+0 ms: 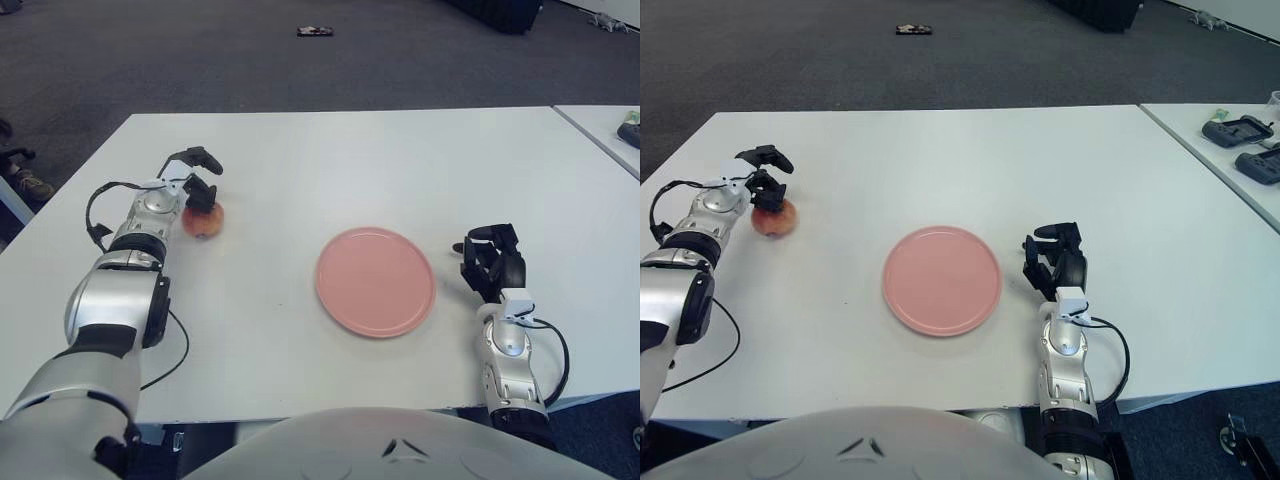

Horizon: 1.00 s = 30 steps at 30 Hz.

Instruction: Put the apple into the plate.

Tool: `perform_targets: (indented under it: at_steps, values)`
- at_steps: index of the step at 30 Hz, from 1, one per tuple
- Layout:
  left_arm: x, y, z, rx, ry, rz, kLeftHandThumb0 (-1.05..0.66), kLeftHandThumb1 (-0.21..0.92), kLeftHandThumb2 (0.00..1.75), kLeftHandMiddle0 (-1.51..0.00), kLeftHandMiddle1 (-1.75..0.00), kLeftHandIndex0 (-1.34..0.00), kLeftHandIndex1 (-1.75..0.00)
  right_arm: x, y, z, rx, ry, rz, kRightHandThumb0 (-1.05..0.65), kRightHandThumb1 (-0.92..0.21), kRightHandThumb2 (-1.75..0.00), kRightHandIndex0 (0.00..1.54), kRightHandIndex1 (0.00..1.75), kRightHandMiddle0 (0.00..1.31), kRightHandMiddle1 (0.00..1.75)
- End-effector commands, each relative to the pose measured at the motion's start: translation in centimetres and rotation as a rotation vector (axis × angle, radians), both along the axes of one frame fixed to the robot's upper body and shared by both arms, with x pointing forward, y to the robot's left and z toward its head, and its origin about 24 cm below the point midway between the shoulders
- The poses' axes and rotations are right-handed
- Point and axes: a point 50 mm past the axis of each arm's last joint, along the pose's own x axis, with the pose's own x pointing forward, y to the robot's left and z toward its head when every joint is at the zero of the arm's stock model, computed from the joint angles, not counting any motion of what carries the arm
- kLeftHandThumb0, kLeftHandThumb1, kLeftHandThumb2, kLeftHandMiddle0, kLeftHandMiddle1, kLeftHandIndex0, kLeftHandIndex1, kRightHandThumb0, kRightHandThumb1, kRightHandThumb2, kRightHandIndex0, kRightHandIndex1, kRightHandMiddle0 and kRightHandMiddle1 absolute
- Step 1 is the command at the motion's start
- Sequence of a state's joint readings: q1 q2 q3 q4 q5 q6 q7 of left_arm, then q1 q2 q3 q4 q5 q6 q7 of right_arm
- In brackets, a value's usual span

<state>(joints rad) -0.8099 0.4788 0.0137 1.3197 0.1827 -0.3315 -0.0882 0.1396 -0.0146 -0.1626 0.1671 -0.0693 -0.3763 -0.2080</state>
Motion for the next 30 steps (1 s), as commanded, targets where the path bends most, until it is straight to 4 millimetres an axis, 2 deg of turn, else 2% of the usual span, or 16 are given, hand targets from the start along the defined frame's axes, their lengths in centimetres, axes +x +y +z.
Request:
perform_targets:
  at_steps: [1, 20, 27, 30]
  values:
    - [0.2, -0.2, 0.5, -0.054, -0.036, -0.020, 0.00, 0.05, 1.62, -0.80, -1.72, -0.59, -1.75, 0.3, 0.1, 0.2, 0.000, -0.011, 0.007, -0.34, -0.92, -0.53, 0.51, 1.21, 0.19, 1.75]
    - [0.9, -2.3, 3.3, -0.241, -0.214, -0.249, 0.00, 0.09, 1.55, -0.82, -1.64, -0.55, -1.75, 0.3, 0.2, 0.3, -0.010, -0.005, 0.013, -0.34, -0.92, -0.53, 0.51, 1.22, 0.19, 1.75]
    - [0.9, -3.4, 4.1, -0.234, -0.281, -0.324, 0.00, 0.08, 1.56, -0.83, -1.64, -0.55, -1.75, 0.4, 0.2, 0.3, -0.013, -0.002, 0.015, -0.34, -0.92, -0.53, 0.52, 1.22, 0.19, 1.75]
    - [0.8, -3.8, 4.5, -0.138, -0.305, -0.350, 0.00, 0.08, 1.56, -0.83, -1.63, -0.55, -1.75, 0.4, 0.2, 0.3, -0.016, -0.004, 0.015, -0.34, -0.92, -0.53, 0.52, 1.23, 0.19, 1.75]
